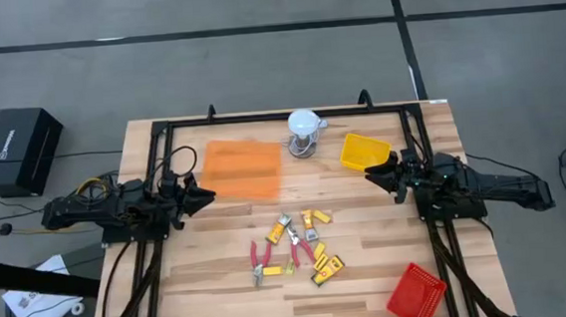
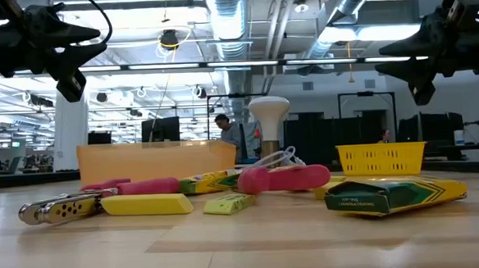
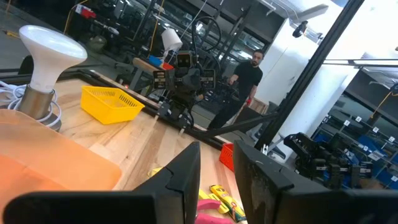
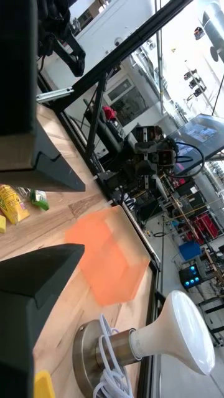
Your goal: Pick & Place School Supplies
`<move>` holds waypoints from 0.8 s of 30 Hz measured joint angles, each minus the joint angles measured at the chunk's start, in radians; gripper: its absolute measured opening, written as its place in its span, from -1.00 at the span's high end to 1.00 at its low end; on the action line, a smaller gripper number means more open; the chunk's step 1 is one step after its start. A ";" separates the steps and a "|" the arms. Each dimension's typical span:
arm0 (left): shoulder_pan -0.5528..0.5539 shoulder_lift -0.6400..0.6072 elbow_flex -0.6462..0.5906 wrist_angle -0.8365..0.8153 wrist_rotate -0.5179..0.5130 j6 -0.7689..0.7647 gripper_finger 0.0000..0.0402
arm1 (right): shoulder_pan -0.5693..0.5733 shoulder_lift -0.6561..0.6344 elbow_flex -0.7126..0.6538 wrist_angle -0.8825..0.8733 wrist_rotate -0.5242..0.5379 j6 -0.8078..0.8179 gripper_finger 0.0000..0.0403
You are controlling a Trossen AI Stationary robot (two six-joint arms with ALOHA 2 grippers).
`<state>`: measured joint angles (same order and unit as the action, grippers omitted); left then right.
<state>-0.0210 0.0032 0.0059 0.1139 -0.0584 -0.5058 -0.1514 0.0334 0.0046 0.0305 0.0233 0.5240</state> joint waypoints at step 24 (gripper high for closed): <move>0.000 0.000 0.000 0.051 0.000 0.000 0.55 | 0.000 0.000 0.000 0.015 0.004 -0.001 0.31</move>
<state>-0.0210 0.0029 0.0061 0.1649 -0.0584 -0.5060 -0.1516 0.0334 0.0047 0.0459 0.0270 0.5234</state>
